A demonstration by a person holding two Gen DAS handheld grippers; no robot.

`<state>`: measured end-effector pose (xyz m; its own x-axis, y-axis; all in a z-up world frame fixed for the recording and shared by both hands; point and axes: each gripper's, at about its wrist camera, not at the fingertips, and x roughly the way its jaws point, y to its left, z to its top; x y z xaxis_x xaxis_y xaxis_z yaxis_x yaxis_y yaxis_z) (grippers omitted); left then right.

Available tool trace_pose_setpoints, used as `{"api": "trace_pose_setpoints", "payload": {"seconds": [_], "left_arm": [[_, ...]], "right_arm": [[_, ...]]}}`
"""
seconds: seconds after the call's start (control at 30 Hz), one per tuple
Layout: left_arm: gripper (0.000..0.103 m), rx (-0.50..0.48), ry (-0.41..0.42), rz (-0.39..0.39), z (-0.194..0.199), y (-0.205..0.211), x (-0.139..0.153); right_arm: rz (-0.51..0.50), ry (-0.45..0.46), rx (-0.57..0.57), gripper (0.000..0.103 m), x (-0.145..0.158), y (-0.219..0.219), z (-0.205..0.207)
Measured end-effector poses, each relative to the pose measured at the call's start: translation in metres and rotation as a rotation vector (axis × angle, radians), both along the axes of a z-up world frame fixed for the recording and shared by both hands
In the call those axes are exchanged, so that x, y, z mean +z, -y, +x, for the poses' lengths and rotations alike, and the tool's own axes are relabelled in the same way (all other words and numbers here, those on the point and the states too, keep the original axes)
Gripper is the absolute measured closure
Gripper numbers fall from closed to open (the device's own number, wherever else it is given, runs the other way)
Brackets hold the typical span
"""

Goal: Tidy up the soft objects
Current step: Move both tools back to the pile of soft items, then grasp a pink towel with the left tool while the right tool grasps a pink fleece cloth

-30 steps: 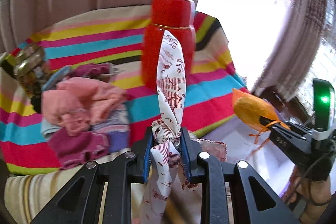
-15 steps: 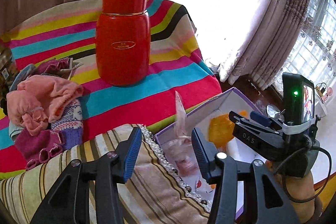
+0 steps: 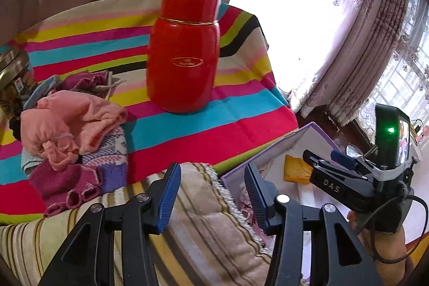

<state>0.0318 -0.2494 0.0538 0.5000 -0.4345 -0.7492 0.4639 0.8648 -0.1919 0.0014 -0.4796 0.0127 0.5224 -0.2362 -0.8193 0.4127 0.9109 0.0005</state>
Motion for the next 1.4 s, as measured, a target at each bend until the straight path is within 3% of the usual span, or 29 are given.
{"api": "trace_pose_setpoints", "payload": {"seconds": [0.27, 0.87, 1.0, 1.13, 1.4], "left_arm": [[0.052, 0.072, -0.01, -0.015, 0.014, -0.035, -0.001], [0.052, 0.41, -0.091, -0.073, 0.069, -0.189, -0.02], [0.041, 0.429, -0.128, -0.1, 0.079, -0.2, -0.025], [0.04, 0.431, -0.151, -0.089, 0.095, -0.199, -0.03], [0.04, 0.459, -0.158, 0.003, 0.133, -0.191, -0.044]], "right_arm": [[0.018, -0.004, 0.076, 0.032, 0.0, -0.033, 0.016], [0.031, -0.047, 0.326, 0.029, -0.002, -0.139, 0.069], [0.022, -0.044, 0.363, 0.024, 0.0, -0.155, 0.08], [0.006, -0.042, 0.403, 0.023, 0.0, -0.172, 0.092], [-0.008, -0.046, 0.473, 0.022, -0.003, -0.198, 0.117]]}}
